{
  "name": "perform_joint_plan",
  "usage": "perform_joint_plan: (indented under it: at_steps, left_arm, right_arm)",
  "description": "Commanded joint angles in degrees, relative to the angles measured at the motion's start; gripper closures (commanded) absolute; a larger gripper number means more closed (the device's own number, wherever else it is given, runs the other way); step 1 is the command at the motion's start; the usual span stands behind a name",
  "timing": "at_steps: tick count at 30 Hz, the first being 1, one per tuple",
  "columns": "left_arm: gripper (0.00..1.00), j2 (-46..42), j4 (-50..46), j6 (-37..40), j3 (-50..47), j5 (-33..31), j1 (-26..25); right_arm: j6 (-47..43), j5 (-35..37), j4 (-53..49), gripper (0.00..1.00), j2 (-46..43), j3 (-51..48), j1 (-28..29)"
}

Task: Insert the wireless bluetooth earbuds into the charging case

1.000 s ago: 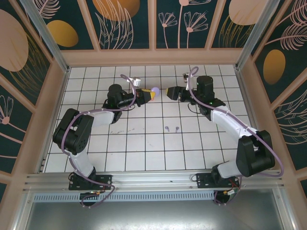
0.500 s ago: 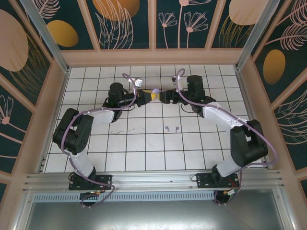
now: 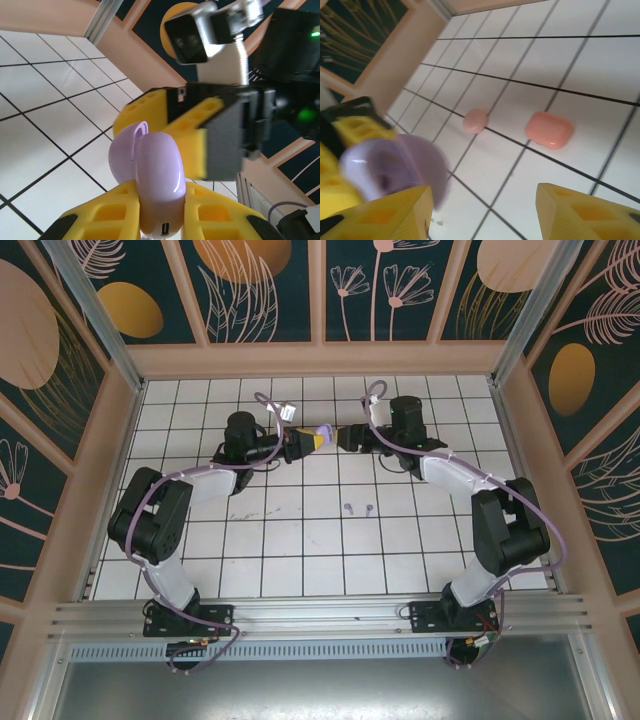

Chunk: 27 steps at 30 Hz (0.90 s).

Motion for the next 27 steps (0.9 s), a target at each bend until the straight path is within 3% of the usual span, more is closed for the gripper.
perform_joint_plan:
  at_steps: [1, 6, 12, 27]
  left_arm:
    - [1.00, -2.95, 1.89, 1.08, 1.37, 1.91, -0.20]
    - [1.00, -3.02, 1.53, 1.36, 1.46, 2.04, -0.20]
    - [1.00, -2.95, 1.60, 1.28, 2.03, 2.61, -0.20]
    - [1.00, -2.95, 1.45, 1.19, 2.43, 2.66, -0.20]
  right_arm:
    - [1.44, 0.82, 1.71, 0.44, 0.77, -1.92, -1.94]
    - [1.13, -2.62, 1.30, 0.44, -3.37, -3.26, -2.14]
    - [0.59, -12.45, 3.17, 0.46, -7.01, -2.78, -2.07]
    - [1.47, -12.07, 3.46, 0.54, -3.36, 1.15, 0.59]
